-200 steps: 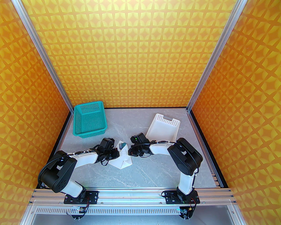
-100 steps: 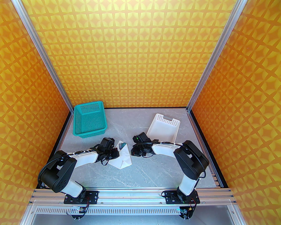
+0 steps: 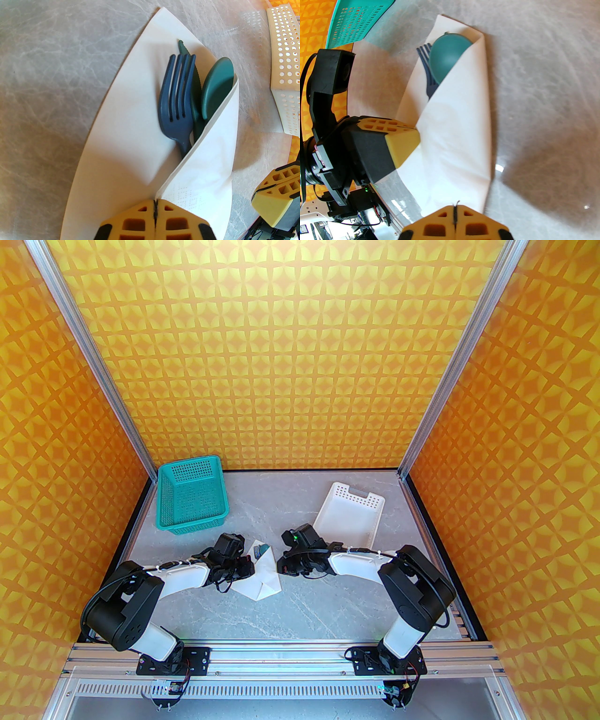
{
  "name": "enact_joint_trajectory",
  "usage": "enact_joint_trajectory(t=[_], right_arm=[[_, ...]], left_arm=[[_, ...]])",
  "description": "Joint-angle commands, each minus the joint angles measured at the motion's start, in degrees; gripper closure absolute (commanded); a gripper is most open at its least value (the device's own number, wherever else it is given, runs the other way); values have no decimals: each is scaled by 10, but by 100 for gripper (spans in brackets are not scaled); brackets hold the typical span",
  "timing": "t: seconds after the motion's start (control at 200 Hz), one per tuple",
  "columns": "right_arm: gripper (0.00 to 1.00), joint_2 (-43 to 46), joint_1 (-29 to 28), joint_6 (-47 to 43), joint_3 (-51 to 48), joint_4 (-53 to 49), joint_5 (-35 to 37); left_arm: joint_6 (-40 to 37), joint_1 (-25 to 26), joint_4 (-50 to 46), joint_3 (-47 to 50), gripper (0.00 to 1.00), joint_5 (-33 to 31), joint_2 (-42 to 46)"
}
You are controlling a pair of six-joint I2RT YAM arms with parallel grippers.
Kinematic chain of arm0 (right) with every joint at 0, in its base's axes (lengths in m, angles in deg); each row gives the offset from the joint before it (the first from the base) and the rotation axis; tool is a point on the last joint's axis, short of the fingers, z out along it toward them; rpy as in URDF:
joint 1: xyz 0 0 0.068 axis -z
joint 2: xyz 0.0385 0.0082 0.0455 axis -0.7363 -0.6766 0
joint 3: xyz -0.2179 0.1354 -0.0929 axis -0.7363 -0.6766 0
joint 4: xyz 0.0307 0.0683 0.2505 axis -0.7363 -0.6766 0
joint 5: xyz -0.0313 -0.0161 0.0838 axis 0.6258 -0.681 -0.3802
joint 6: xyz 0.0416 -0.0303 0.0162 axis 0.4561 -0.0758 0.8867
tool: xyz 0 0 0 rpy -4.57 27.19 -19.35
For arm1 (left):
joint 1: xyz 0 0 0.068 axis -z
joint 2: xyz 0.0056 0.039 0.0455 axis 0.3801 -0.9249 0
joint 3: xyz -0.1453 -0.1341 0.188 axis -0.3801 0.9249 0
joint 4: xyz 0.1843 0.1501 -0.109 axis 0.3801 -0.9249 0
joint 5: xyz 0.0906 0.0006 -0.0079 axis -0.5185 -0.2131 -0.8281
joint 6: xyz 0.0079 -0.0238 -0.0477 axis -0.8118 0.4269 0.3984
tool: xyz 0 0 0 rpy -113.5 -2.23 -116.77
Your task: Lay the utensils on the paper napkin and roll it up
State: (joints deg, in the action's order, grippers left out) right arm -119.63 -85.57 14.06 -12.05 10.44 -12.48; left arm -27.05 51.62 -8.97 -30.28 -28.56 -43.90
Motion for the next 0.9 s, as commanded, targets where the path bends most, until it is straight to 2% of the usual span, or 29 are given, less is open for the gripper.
enact_joint_trajectory(t=[0.0,0.51,0.895], right_arm=[[100,-21,-4,13,-6,32,-20],[100,-59,-10,6,-20,31,-5],[100,-32,-10,-20,-46,0,32]], left_arm=[[-11,1,-18,-6,100,-16,-11],[-11,1,-21,-6,100,-19,-11],[-17,1,-36,-4,100,-36,-2]])
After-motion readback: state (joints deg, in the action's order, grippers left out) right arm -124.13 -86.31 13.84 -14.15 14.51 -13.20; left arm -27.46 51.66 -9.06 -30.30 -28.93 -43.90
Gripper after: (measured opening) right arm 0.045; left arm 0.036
